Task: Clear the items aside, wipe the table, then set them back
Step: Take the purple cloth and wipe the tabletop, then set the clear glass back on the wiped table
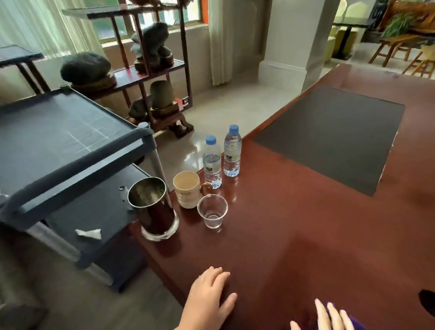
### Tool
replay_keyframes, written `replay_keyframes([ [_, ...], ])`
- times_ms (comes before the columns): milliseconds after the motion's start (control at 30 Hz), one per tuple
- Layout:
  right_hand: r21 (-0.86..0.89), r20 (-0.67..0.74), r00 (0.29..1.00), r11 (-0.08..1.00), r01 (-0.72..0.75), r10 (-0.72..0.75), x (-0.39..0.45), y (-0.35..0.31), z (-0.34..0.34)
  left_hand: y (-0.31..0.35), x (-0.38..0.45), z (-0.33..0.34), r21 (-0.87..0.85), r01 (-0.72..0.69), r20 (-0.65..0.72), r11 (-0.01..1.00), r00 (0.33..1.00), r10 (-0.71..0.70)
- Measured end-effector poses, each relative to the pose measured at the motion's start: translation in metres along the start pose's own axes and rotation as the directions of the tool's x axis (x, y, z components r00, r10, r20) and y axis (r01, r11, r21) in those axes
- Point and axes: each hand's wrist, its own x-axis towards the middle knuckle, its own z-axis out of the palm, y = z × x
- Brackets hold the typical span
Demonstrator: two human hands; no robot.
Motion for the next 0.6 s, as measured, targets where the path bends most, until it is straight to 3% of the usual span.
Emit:
replay_keyframes([
  [100, -0.033, -0.174, 0.984, 0.999, 0.030, -0.036, 0.037, -0.051, -0.008, -0.011, -0.009, 0.000, 0.132, 0.003, 0.025, 0.991, 1.000, -0.006],
  [200, -0.091, -0.097, 0.989, 0.990, 0.104, -0.113, 0.070, -0.093, -0.002, -0.025, -0.014, 0.004, 0.173, -0.019, 0.098, 0.985, 0.995, 0.002],
  [367, 0.031, -0.136, 0.964, 0.972, 0.235, -0.229, 0.123, -0.160, 0.006, -0.033, -0.020, 0.009, 0.206, -0.017, 0.163, 0.978, 0.986, -0.017],
  [600, 0.079, -0.080, 0.963, 0.961, 0.264, -0.258, 0.176, -0.228, 0.021, -0.047, -0.023, 0.018, 0.226, -0.015, 0.238, 0.974, 0.970, -0.040],
])
